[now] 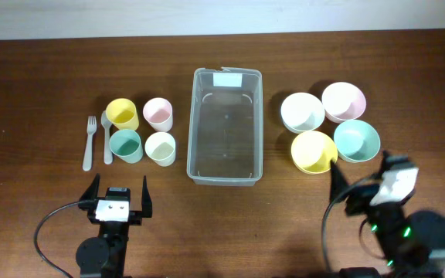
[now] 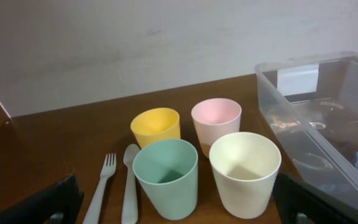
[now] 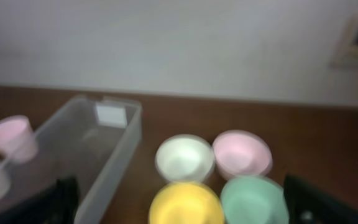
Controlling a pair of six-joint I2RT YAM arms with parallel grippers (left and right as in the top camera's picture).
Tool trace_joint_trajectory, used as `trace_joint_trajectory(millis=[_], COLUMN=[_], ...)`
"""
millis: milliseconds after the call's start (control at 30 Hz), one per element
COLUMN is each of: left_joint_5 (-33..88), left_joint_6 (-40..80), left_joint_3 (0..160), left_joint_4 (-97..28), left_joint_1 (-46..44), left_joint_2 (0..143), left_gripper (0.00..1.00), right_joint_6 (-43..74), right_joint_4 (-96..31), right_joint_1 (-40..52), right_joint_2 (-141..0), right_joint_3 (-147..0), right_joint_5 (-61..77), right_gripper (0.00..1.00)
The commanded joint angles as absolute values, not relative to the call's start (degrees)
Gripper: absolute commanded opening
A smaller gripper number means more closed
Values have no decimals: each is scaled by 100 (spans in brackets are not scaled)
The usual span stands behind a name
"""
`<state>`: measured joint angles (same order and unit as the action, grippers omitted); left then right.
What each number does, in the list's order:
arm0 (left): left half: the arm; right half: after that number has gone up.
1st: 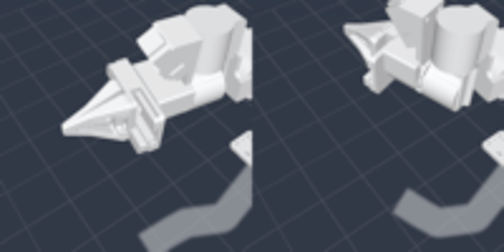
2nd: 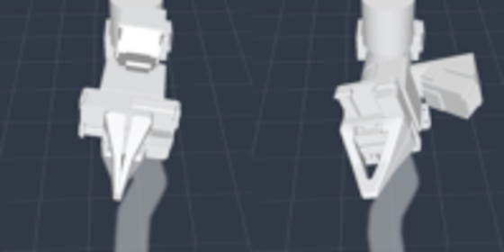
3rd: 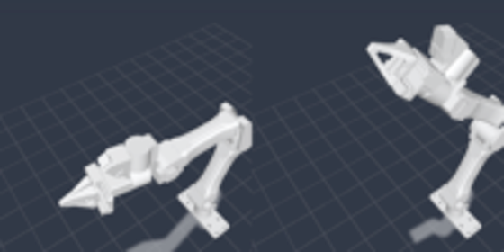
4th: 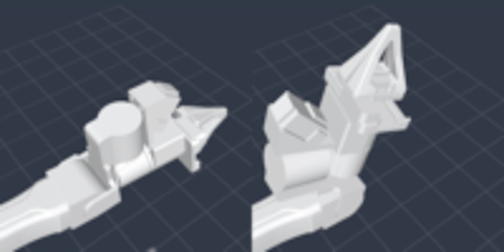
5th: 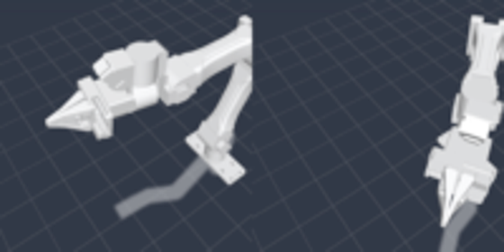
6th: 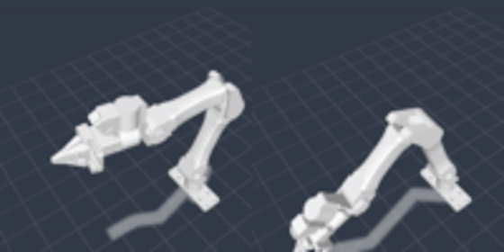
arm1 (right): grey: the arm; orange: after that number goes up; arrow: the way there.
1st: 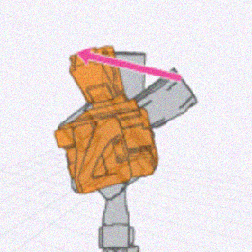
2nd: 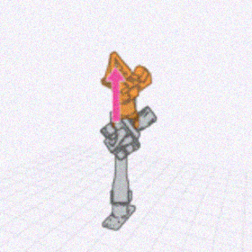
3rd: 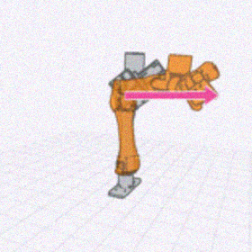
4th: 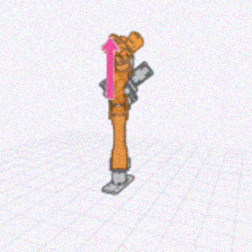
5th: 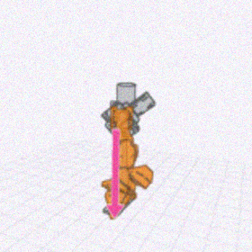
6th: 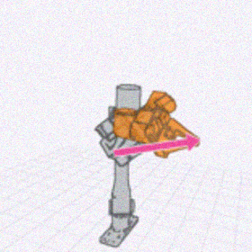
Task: Pack container
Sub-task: 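Move the right gripper toward the green bowl, then grasp the rim of the green bowl with the right gripper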
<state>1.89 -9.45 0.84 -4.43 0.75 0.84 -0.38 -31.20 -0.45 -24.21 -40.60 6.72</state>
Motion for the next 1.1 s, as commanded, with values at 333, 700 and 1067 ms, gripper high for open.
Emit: trace_joint_trajectory(millis=[333,700,1067], left_joint_5=[167,167,167], left_joint_6=[-998,-998,-998], left_joint_3=[54,54,54], left_joint_4=[-456,-456,-456], left_joint_1=[54,54,54], left_joint_2=[58,58,58], left_gripper=[100,100,100], right_joint_6=[93,27,27], right_joint_4=[-6204,-6475,-6211], right_joint_1=[-2200,-2766,-2672], right_joint_2=[-8576,-11218,-11977], right_joint_3=[-9021,-9019,-8823], right_joint_5=[1428,1573,1420], right_gripper=[99,99,68])
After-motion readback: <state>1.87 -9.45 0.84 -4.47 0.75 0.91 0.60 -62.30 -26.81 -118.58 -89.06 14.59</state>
